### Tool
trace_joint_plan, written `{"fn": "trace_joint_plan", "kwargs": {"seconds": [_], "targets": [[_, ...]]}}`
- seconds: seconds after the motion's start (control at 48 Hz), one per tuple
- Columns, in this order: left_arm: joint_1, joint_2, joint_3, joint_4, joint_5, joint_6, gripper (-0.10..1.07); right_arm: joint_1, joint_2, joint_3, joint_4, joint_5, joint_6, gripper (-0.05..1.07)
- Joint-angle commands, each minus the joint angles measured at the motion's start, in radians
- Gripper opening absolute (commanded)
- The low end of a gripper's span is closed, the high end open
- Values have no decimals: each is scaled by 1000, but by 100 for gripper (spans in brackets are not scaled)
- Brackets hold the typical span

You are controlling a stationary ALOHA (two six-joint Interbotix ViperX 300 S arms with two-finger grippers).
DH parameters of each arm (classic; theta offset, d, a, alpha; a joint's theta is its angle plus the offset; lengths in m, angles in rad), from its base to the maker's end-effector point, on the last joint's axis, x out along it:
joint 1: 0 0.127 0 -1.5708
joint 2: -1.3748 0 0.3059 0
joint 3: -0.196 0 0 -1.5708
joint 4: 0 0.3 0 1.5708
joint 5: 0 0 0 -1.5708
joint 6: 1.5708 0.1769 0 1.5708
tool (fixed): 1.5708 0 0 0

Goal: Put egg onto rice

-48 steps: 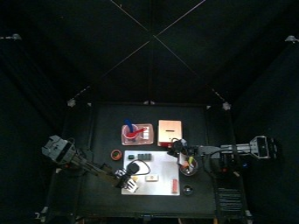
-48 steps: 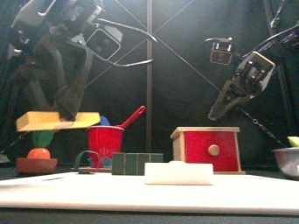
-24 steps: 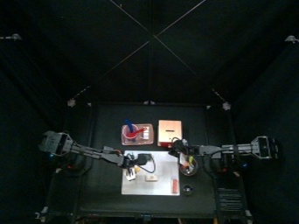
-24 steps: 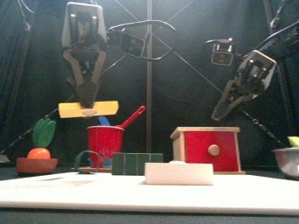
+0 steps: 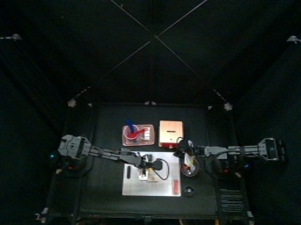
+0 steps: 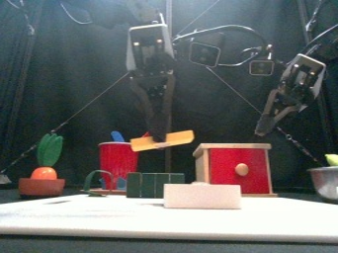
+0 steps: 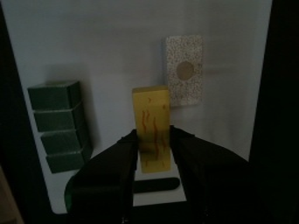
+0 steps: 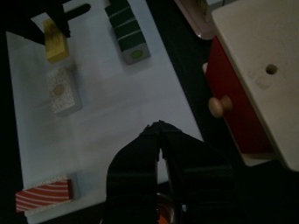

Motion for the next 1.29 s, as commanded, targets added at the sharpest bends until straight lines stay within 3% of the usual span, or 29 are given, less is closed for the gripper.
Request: {"fn": "trace_joint_plan", "kwargs": {"seconds": [0.0, 0.146, 1.271], "targets": [[2, 8, -66, -43, 0, 25, 65, -6, -44, 0, 2, 6, 0, 27], [0, 31, -91, -94, 20, 52, 65, -14, -84, 15, 3, 8, 0, 27], [-9, 140, -176, -83, 63, 8, 65, -20, -95, 38, 5, 8, 2, 27]]}}
